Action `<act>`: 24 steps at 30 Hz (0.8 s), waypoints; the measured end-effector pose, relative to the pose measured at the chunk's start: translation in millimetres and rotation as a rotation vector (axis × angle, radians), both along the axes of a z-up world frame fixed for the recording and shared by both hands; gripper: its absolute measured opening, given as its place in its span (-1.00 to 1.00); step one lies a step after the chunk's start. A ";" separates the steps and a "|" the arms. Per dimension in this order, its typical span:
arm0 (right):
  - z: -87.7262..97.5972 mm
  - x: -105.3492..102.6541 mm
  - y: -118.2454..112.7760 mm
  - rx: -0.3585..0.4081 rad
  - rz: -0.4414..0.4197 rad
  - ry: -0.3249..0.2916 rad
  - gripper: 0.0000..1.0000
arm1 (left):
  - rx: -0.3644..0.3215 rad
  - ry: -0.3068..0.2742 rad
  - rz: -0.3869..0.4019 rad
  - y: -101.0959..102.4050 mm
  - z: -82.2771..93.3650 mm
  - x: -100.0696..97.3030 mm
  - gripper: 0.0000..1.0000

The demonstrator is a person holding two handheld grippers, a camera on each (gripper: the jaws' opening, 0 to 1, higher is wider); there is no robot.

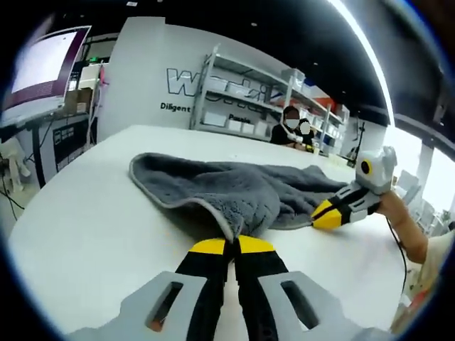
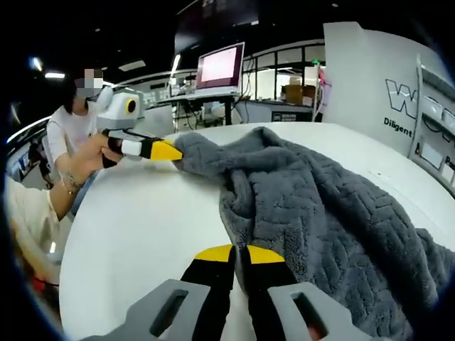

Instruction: Fold the towel on the table until its edges align and the towel forms a compact rectangular stack.

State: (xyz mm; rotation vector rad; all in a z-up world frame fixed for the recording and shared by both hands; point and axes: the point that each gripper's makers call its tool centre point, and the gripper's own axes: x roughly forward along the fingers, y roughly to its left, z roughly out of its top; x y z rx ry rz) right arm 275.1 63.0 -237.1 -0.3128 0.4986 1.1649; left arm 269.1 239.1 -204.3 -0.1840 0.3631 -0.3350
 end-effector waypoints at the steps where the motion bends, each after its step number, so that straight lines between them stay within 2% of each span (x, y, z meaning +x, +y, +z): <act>1: 0.0 -3.7 -0.8 0.000 0.017 0.009 -0.96 | -0.003 0.002 0.004 1.8 1.2 -0.5 -0.94; 5: -0.6 -16.3 -4.1 -0.011 0.072 0.034 -0.96 | 0.028 0.027 0.031 13.8 5.1 -2.3 -0.94; 11: -1.0 -31.1 -6.9 -0.017 0.130 0.071 -0.96 | 0.091 0.113 0.052 34.8 4.2 0.2 -0.94; 17: -1.0 -50.0 -5.8 -0.040 0.192 0.075 -0.96 | 0.163 0.241 0.014 36.2 -10.0 -8.2 -0.94; 19: -1.0 -55.2 -5.7 -0.048 0.210 0.071 -0.96 | 0.182 0.294 -0.017 33.7 -16.3 -16.3 -0.94; 24: -1.1 -61.0 -4.0 -0.058 0.237 0.058 -0.96 | 0.187 0.388 -0.056 35.8 -18.7 -26.2 -0.95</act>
